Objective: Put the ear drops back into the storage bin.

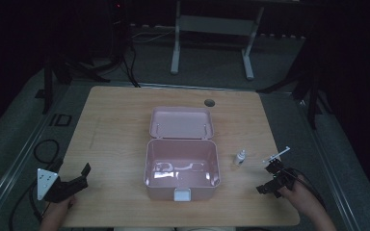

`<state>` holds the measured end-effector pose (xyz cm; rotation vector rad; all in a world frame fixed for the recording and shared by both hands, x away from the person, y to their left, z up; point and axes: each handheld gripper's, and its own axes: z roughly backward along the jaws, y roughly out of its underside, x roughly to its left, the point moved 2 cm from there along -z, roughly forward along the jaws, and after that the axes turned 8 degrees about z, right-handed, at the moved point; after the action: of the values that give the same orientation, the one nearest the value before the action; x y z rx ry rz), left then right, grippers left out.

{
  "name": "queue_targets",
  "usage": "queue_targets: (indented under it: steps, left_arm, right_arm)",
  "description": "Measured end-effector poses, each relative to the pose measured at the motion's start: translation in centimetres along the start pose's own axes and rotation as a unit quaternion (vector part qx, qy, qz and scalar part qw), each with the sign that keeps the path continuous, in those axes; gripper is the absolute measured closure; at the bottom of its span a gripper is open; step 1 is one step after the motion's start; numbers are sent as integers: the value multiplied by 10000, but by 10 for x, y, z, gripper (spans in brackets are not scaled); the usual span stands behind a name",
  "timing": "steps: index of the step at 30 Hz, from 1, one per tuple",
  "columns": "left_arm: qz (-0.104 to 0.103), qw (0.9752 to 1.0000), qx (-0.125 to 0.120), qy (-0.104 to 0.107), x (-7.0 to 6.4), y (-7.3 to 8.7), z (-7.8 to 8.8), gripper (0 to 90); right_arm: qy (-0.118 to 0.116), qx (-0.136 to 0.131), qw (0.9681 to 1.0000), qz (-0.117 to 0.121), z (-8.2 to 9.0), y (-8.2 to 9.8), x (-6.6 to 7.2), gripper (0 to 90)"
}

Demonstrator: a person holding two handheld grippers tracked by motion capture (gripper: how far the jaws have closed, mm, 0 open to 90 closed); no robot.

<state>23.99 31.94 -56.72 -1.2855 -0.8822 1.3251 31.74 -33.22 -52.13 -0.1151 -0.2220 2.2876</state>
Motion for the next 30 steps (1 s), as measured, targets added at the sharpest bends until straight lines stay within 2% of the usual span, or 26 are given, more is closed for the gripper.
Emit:
queue_targets:
  steps: [3, 5, 9, 19, 22, 23, 26, 30]
  left_arm:
    - [3, 10000, 3, 3, 0, 0, 0, 4]
    - [7, 10000, -4, 7, 0, 0, 0, 4]
    - [11, 10000, -5, 10, 0, 0, 0, 4]
    - [14, 10000, -7, 12, 0, 0, 0, 4]
    - [15, 10000, -9, 11, 0, 0, 0, 4]
    - [12, 10000, -4, 8, 0, 0, 0, 4]
    - [9, 10000, -3, 7, 0, 0, 0, 4]
    - [10, 10000, -2, 4, 0, 0, 0, 4]
  right_arm:
    - [-101, 451, 9988, 152, 0, -4, 2, 118]
    - [-206, 627, 9976, 187, -1, -6, 2, 118]
    - [-267, 874, 9953, 310, -3, -10, 3, 119]
    - [-270, 906, 9949, 356, -7, -21, 2, 118]
    - [-279, 878, 9952, 326, -6, -25, -1, 119]
    - [-378, 806, 9958, 225, -4, -28, -4, 119]
    - [-422, 761, 9960, 192, -2, -32, -8, 118]
    - [-342, 855, 9955, 232, -3, -36, -13, 119]
